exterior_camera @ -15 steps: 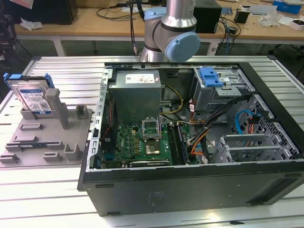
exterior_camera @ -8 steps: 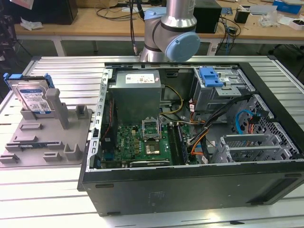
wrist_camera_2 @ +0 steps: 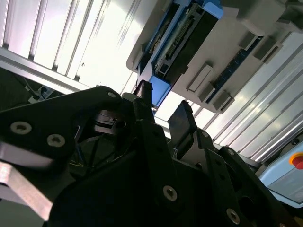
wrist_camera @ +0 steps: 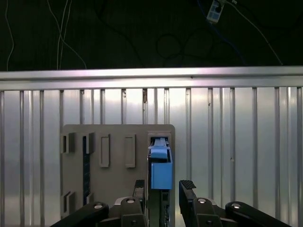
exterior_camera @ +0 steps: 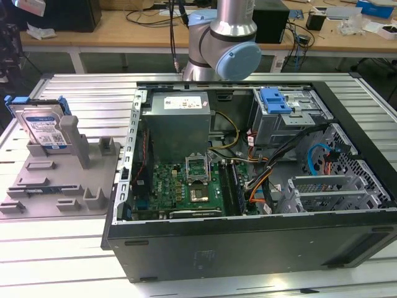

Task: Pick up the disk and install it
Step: 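Pick up the disk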

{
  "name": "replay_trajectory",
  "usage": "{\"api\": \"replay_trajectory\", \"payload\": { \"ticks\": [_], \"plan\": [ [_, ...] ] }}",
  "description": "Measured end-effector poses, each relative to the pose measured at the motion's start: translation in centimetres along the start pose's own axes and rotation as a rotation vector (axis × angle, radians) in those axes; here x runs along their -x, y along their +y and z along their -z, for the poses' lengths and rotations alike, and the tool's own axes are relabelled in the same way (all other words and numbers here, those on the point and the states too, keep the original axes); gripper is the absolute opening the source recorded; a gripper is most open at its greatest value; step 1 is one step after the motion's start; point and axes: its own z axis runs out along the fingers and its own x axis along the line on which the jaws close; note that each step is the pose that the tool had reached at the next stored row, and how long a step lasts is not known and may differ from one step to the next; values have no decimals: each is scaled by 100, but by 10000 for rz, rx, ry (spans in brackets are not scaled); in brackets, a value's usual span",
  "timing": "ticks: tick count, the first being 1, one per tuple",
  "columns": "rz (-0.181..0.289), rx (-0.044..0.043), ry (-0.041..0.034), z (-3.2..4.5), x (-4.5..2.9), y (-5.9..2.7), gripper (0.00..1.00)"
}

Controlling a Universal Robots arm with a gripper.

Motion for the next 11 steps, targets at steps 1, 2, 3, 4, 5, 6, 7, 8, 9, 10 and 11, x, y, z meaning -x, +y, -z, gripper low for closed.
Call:
{"api": "replay_trajectory", "payload": {
  "ticks": [1,2,3,4,5,6,7,8,9,10,11],
  "plan": [
    [0,0,0,-7,0,0,42],
    [-1,0,0,-11,1,0,42],
    [-1,0,0,-16,1,0,42],
    [-1,0,0,-20,1,0,42],
    [0,0,0,-30,1,-1,42],
    [0,0,0,-34,1,-1,42],
    [-1,0,0,-38,2,-1,42],
    [0,0,0,-43,2,-1,42],
    [0,-1,0,-47,2,-1,42],
    [-1,0,0,-58,2,-1,42],
    [-1,0,0,-70,2,-1,42]
  ]
}}
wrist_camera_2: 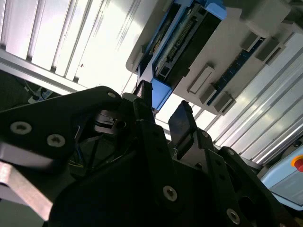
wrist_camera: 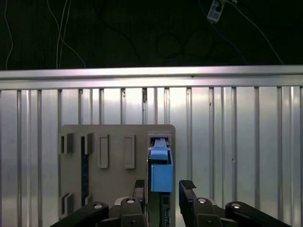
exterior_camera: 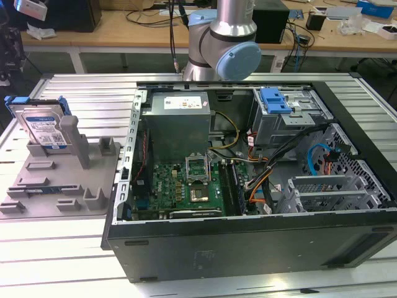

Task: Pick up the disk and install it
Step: 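Pick up the disk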

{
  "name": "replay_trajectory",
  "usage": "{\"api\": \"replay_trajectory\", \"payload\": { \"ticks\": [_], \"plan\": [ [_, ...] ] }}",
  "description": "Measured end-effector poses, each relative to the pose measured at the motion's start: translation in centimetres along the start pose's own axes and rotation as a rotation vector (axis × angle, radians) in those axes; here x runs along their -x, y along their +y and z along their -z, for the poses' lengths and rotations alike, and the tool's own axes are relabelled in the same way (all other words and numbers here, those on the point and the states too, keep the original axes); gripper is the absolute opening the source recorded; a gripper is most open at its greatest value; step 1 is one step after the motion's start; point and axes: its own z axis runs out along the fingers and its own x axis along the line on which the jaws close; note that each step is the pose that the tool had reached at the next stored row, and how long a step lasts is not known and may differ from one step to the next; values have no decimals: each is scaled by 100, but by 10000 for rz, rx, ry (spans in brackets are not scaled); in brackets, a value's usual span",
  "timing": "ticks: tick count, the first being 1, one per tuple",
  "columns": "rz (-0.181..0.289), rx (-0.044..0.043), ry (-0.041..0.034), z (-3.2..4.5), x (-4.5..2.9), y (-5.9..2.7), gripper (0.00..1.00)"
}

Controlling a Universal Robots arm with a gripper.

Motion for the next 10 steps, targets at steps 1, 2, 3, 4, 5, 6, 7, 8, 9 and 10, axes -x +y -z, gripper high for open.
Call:
{"api": "replay_trajectory", "payload": {
  "ticks": [1,2,3,4,5,6,7,8,9,10],
  "plan": [
    [0,0,0,-6,0,0,42],
    [0,1,2,-9,-1,0,42],
    [0,0,5,-15,-1,0,42],
    [0,0,10,-21,-2,-1,42],
    [0,0,17,-25,-3,-1,42],
    [0,0,23,-30,-3,-1,42],
    [-1,0,31,-35,-4,-1,42],
    [-1,0,38,-40,-4,-1,42],
    [-1,1,47,-45,-5,-1,42],
    [-1,1,54,-49,-5,-1,42]
  ]
}}
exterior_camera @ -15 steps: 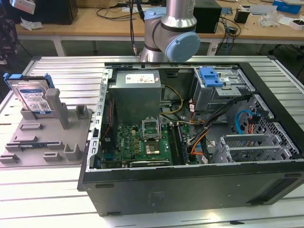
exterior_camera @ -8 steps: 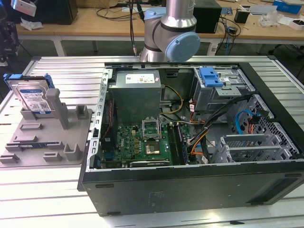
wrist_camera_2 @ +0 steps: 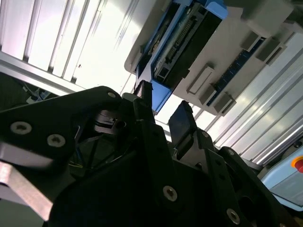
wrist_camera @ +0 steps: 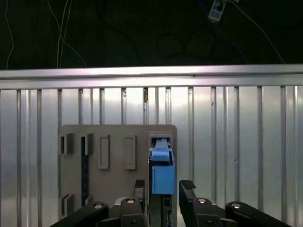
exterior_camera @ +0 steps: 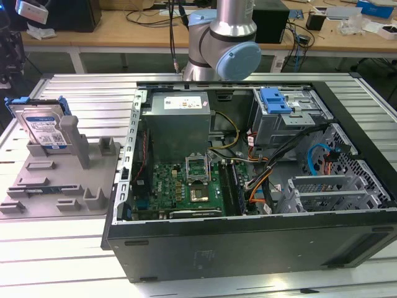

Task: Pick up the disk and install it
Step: 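Pick up the disk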

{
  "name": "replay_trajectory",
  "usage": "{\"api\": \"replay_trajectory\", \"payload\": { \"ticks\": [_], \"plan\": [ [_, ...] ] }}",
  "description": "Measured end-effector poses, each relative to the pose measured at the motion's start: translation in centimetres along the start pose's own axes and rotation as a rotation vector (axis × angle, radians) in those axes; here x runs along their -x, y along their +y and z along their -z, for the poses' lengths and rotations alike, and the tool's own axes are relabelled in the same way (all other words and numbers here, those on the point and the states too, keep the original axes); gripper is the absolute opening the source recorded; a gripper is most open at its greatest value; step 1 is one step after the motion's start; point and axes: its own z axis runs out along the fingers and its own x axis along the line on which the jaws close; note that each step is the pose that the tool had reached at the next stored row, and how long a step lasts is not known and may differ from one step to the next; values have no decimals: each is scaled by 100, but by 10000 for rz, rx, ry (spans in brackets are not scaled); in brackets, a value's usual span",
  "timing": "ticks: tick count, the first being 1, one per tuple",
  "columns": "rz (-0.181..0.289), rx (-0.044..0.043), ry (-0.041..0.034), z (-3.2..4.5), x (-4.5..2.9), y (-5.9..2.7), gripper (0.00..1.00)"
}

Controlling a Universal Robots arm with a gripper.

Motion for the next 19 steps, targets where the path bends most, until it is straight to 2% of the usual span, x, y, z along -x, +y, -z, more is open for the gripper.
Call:
{"api": "replay_trajectory", "payload": {
  "ticks": [19],
  "plan": [
    [0,1,9,-65,-9,-24,42]
  ]
}}
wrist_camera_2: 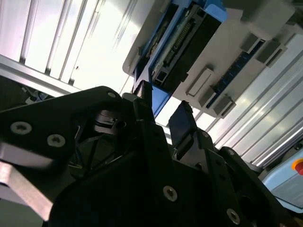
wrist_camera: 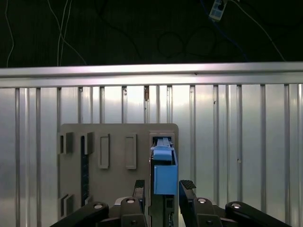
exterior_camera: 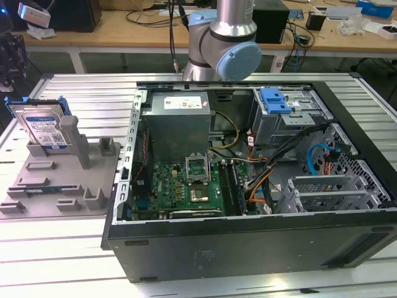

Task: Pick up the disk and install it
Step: 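Pick up the disk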

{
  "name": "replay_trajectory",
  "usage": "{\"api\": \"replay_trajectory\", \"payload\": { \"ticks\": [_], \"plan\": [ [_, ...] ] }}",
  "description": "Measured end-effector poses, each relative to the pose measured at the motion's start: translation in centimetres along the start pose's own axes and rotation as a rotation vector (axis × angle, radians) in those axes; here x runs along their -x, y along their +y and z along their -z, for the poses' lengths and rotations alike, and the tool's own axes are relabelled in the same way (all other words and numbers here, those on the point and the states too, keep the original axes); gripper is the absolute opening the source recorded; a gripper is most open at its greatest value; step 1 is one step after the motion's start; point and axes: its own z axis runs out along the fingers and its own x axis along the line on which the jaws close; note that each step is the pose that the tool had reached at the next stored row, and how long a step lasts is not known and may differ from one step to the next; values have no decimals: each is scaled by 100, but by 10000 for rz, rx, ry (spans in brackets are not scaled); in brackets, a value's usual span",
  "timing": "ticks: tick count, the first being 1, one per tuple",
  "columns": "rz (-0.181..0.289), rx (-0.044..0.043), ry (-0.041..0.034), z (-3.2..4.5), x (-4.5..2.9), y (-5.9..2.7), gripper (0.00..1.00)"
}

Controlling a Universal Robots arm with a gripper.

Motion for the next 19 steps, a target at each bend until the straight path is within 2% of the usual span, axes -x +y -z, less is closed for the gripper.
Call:
{"api": "replay_trajectory", "payload": {
  "ticks": [19],
  "plan": [
    [0,-1,0,-104,7,-6,42]
  ]
}}
